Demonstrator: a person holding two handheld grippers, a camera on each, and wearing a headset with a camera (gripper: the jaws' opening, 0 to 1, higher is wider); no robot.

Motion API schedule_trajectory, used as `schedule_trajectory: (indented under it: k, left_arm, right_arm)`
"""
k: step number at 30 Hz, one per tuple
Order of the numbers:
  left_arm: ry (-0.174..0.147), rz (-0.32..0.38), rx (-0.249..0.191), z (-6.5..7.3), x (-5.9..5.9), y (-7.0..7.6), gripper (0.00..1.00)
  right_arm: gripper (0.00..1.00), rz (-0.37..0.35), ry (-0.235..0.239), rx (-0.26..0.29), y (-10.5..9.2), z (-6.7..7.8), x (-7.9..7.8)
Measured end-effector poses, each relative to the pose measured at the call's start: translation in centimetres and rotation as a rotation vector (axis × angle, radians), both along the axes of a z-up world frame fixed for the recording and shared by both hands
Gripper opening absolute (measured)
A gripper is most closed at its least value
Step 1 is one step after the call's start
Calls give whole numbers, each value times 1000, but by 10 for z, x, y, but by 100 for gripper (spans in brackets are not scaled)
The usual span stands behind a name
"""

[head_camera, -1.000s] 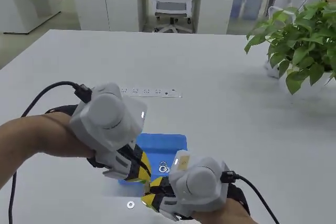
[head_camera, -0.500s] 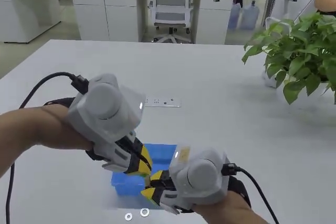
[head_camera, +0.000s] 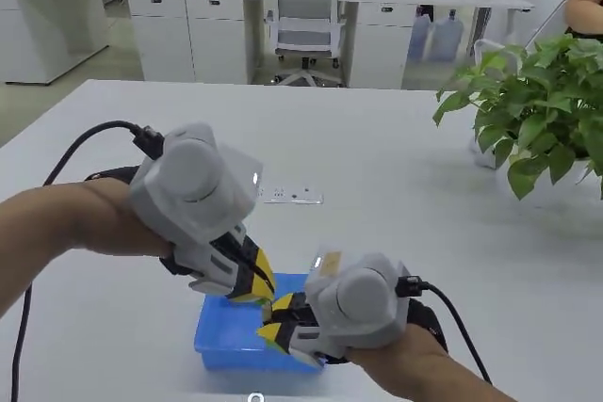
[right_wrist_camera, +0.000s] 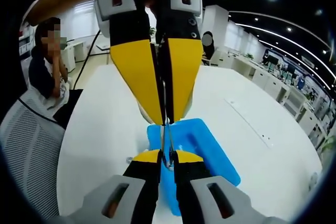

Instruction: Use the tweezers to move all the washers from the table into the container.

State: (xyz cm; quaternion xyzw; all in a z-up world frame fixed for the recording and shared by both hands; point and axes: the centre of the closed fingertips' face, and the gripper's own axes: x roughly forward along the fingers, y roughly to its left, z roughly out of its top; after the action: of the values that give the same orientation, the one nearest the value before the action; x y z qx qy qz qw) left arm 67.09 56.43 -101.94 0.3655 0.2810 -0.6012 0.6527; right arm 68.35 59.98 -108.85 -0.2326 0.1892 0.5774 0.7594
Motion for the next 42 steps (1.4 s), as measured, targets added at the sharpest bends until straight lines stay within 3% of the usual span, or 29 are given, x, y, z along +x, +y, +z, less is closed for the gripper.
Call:
schedule_trajectory:
  k: [13,23,42]
  left_arm:
    - [14,12,14,-20,22,0,5]
    - [40,19,15,-33,32,-3,5]
    - [38,24,10,-30,30,-5,5]
  right_arm:
    - [11,-21,38,3,1,-21,22]
    - [11,-31,66,-8,0,-34,31]
    - [12,-35,61,-14,-4,-33,31]
